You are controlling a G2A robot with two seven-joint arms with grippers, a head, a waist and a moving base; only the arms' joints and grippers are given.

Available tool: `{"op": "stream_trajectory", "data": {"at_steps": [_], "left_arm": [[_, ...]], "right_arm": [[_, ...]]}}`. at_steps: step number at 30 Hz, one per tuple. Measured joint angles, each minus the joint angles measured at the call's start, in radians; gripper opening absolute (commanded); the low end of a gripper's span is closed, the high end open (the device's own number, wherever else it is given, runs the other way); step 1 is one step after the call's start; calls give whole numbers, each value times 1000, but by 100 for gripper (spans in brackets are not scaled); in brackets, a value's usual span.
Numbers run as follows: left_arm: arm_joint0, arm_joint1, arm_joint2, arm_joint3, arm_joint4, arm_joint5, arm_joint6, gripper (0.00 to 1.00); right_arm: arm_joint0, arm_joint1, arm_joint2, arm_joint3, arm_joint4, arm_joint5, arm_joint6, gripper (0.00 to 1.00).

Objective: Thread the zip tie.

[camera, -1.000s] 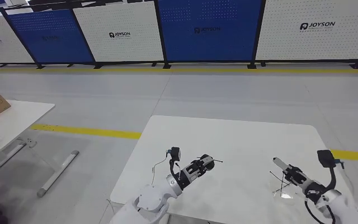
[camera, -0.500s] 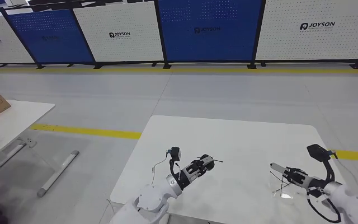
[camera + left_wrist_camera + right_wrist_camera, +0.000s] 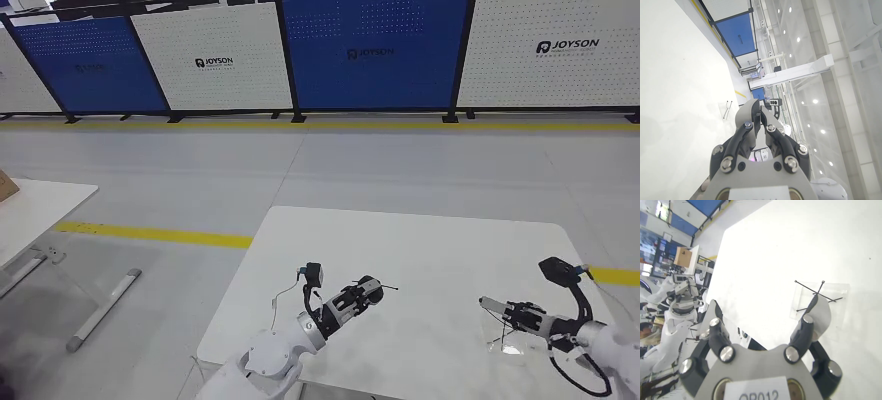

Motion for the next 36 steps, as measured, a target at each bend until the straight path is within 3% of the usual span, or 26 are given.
{"op": "stream_trajectory", "data": {"at_steps": [5, 8, 18, 22, 27, 36], "left_arm": [[0, 0, 0, 0, 0, 0, 0, 0], [0, 0, 0, 0, 0, 0, 0, 0], [0, 0, 0, 0, 0, 0, 0, 0], [0, 0, 0, 0, 0, 0, 0, 0], [0, 0, 0, 0, 0, 0, 0, 0], [0, 0, 0, 0, 0, 0, 0, 0]], "right_arm": [[113, 14, -91, 68, -101, 6, 169, 100], [167, 16, -131, 107, -127, 57, 167, 100], [162, 16, -133, 125, -127, 56, 159, 100], [192, 23, -150, 180, -135, 86, 161, 100], [211, 37, -189, 179, -192, 146, 161, 100], [208, 38, -206, 201, -199, 131, 147, 100]]}}
